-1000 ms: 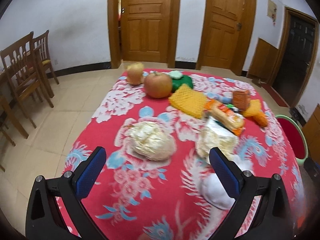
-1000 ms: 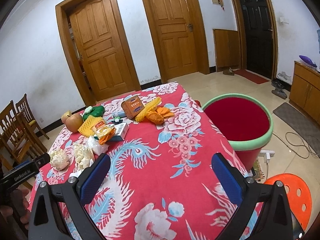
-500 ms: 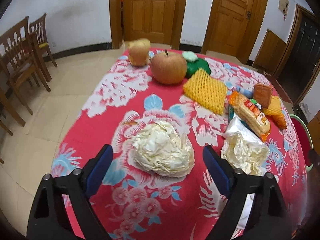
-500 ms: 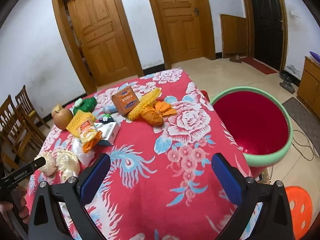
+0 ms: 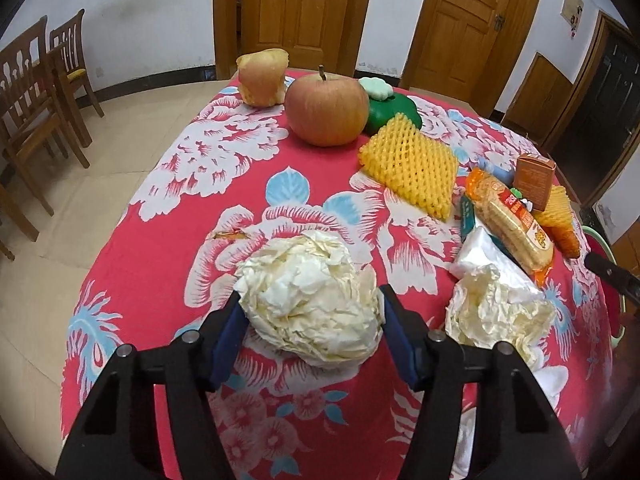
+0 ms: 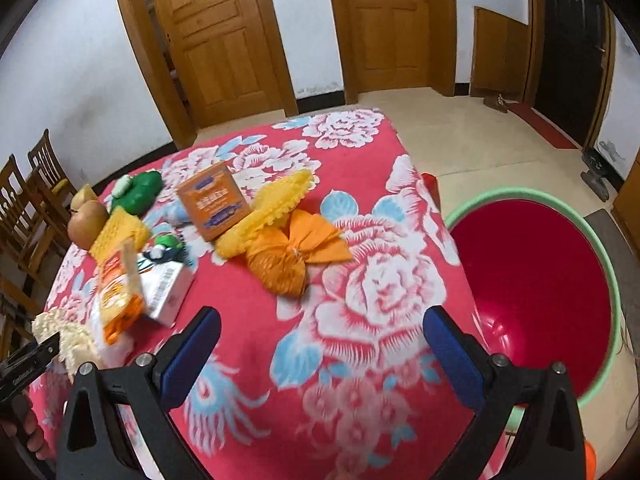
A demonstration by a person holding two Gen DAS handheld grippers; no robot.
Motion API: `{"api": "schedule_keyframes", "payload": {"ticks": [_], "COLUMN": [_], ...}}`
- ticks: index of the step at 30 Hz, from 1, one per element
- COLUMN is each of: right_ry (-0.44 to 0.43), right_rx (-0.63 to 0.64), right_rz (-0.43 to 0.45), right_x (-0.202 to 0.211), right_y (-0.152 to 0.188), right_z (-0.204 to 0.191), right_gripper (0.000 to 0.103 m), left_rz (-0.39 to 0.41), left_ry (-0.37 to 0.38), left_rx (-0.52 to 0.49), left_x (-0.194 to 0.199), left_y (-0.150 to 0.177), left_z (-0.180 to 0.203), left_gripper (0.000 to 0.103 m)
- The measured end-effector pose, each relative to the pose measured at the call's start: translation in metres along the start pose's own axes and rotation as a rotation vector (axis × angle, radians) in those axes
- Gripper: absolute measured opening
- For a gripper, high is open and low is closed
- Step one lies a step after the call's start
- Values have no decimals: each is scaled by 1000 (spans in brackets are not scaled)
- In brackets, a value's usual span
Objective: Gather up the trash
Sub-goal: 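Grasp the crumpled tissue ball with the left tool while the right tool grasps the orange mesh bag, then carry both items over the red bucket and open both tools to drop them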
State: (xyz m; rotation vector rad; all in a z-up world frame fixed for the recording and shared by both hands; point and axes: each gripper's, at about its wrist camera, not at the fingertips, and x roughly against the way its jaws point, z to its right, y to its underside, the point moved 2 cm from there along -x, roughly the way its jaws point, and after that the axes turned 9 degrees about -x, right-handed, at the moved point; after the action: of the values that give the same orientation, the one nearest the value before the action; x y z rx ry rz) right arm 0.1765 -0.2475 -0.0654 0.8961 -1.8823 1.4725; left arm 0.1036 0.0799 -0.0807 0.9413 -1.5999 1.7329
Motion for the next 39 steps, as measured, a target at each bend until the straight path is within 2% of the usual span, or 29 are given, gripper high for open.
{"api": "schedule_keyframes", "payload": {"ticks": [5, 10, 11, 12, 17, 26, 39], "right_ry": [-29, -68, -70, -68, -76, -111, -73], "right_rx": [60, 106, 105, 102, 103, 85, 0], "right_rz": [8, -17, -29, -39, -23, 23, 112], "right_x": [-13, -26, -29, -31, -21, 24, 80], "right_y": [-9, -13, -12, -12, -6, 12, 21], "right_z": [-13, -26, -27, -27, -27, -24, 19], "right_gripper": [86, 50, 39, 35, 29, 28, 29], "left_rz": [11, 23, 24, 25, 42, 105, 173], "left_ry": [4, 14, 23, 28, 55, 93, 176], "left_rx": [-3, -5, -3, -1, 2, -22, -160], "left_x": [-2, -1, 0, 0, 7, 35, 63], "left_y": [-2, -2, -2, -2, -3, -9, -33], "left_z": [1, 2, 2, 2, 4, 18, 81], "left_gripper": [61, 54, 53, 52, 50, 50, 50]}}
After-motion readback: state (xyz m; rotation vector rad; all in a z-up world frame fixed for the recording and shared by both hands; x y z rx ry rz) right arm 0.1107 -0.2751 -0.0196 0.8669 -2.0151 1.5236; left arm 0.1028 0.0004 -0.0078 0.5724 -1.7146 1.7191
